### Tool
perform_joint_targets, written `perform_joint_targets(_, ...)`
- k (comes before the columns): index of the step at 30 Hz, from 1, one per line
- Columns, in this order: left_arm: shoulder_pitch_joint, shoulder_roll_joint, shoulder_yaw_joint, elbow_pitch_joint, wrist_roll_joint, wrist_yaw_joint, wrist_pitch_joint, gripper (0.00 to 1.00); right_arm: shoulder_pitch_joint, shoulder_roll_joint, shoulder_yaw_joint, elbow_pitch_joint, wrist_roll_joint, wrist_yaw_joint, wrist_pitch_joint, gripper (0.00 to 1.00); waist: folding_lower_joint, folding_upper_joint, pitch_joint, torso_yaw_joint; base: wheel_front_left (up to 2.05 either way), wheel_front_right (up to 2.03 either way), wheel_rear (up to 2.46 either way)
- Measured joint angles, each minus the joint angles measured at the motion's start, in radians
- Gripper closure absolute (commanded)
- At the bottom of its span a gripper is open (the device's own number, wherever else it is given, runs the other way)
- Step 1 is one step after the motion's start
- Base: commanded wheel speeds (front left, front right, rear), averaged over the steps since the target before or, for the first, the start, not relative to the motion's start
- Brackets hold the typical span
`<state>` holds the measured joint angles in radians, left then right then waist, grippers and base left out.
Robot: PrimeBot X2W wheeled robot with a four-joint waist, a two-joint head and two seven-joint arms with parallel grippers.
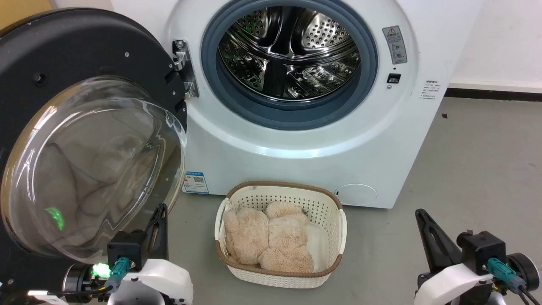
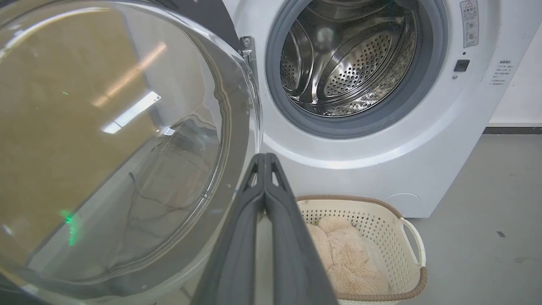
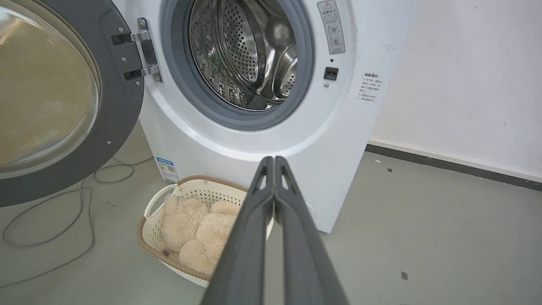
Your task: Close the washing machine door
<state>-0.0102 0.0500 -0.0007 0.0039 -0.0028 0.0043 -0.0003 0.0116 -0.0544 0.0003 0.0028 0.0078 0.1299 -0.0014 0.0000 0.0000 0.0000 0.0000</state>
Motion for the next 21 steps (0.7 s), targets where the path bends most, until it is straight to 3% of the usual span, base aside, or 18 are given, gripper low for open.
perform_joint_targets(11,0.000,0.000,0.000,0.000,0.000,0.000,0.000,1.00,0.000,0.000,0.000,0.000,0.000,0.000,0.000,1.00,0.0000,0.0000,0.000,0.000,0.00,0.00,0.00)
perform_joint_targets(12,0.000,0.000,0.001,0.000,0.000,0.000,0.000,0.00,0.000,0.000,0.000,0.000,0.000,0.000,0.000,0.00,0.0000,0.0000,0.000,0.000,0.00,0.00,0.00)
perform_joint_targets(20,0.000,0.000,-0.009,0.002,0.000,0.013,-0.010,0.02,0.000,0.000,-0.008,0.000,0.010,0.000,-0.007,0.00,0.0000,0.0000,0.002,0.000,0.00,0.00,0.00)
perform_joint_targets(21,0.000,0.000,-0.011,0.002,0.000,0.016,-0.011,0.66,0.000,0.000,-0.010,0.000,0.011,0.000,-0.011,0.00,0.0000,0.0000,0.002,0.000,0.00,0.00,0.00)
